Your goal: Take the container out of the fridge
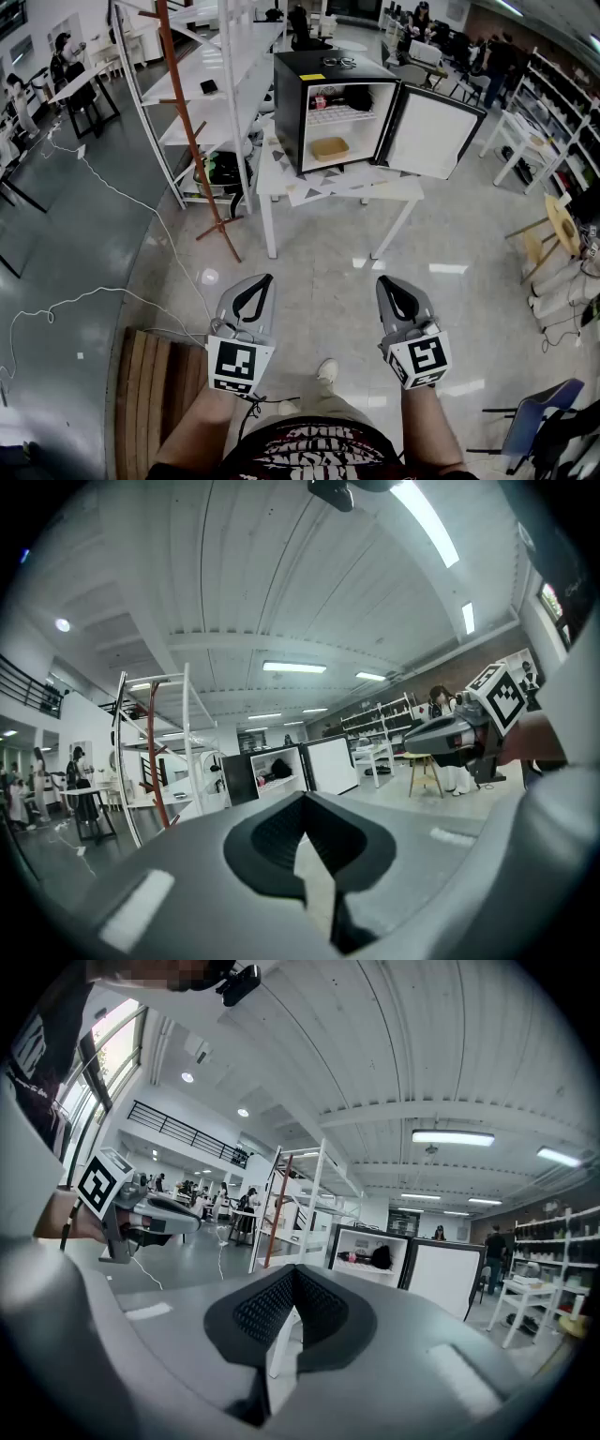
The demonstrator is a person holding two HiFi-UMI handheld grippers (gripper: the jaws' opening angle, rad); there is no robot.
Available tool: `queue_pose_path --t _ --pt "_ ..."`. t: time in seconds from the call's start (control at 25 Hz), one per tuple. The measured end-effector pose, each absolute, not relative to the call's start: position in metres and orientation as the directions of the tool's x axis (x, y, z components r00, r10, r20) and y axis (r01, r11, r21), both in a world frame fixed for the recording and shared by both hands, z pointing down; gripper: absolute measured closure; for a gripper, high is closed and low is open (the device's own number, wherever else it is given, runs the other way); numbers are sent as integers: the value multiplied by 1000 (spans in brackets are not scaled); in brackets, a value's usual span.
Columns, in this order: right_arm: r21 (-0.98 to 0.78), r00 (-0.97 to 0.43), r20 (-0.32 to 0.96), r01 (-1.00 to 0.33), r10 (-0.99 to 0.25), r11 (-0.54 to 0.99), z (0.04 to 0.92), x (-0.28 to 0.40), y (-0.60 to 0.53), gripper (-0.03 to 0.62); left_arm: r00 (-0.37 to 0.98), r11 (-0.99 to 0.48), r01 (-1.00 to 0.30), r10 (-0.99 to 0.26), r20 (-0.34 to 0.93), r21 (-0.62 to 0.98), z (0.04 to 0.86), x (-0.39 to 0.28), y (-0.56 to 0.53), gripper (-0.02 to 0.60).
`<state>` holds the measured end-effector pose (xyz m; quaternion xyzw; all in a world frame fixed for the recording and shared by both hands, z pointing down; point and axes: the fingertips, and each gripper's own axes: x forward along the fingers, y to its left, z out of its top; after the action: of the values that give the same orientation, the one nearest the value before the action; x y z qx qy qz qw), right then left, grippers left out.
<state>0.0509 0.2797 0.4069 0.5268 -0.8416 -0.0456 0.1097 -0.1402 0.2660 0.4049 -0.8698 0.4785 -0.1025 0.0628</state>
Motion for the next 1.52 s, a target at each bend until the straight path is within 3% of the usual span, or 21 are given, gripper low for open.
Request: queue_pose_path --t 0.92,1.52 --pt "151 -417 227 -877 -880 455 433 77 227 568 513 -532 -840 -843 164 -109 442 -124 208 581" --pt "119 -426 203 -883 -882 454 437 123 160 568 515 -543 -829 -835 192 -136 447 -75 145 581"
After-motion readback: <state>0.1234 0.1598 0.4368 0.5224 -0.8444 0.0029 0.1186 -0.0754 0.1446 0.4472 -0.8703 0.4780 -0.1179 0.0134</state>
